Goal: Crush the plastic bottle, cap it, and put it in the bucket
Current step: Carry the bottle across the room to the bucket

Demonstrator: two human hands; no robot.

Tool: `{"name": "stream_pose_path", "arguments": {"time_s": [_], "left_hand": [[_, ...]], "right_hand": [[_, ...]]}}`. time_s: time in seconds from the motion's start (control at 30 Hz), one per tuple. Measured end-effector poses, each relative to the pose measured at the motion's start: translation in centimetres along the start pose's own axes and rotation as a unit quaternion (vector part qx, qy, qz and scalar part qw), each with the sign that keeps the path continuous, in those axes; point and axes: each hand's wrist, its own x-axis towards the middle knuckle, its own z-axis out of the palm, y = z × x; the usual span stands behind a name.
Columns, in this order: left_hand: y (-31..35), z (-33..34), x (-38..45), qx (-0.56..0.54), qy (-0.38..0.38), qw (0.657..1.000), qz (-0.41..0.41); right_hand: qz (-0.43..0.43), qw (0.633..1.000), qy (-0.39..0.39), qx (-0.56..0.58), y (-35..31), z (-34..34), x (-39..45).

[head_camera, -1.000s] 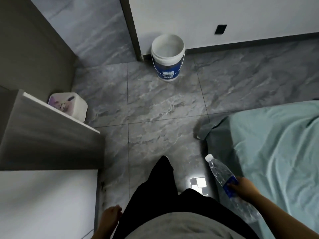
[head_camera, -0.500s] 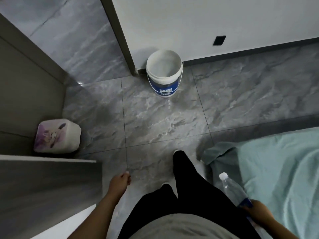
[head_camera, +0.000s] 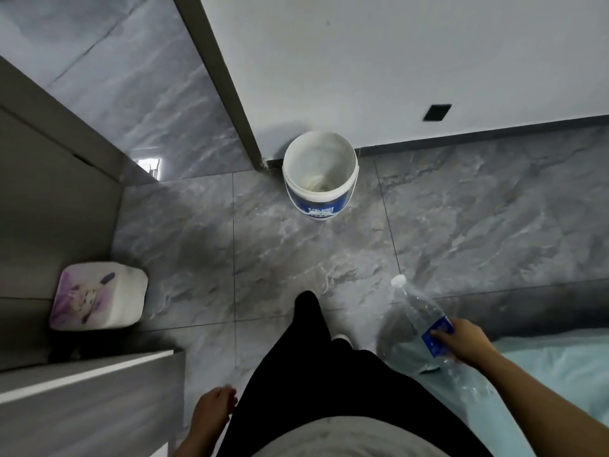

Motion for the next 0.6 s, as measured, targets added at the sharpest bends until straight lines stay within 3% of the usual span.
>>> {"name": "stream_pose_path", "arguments": {"time_s": [0.1,0.33,0.6], "left_hand": [[3.1,-1.3,2.7,0.037,-0.016,0.999,0.000],[14.4,-4.8,10.6,-0.064,-0.040,0.997,-0.030],[26.5,-5.3,16.7,-0.060,-0.060,0.996,0.008]], "right_hand": [[0.017,1.000,-0.020,-0.016,-2.1,-0.9,2.2],[0.077,0.992,-0.100,-0.014,-5.0,-2.9,4.6],[0.104,0.990,-0.096,-0.003,-9.4,-7.5,8.9]]}}
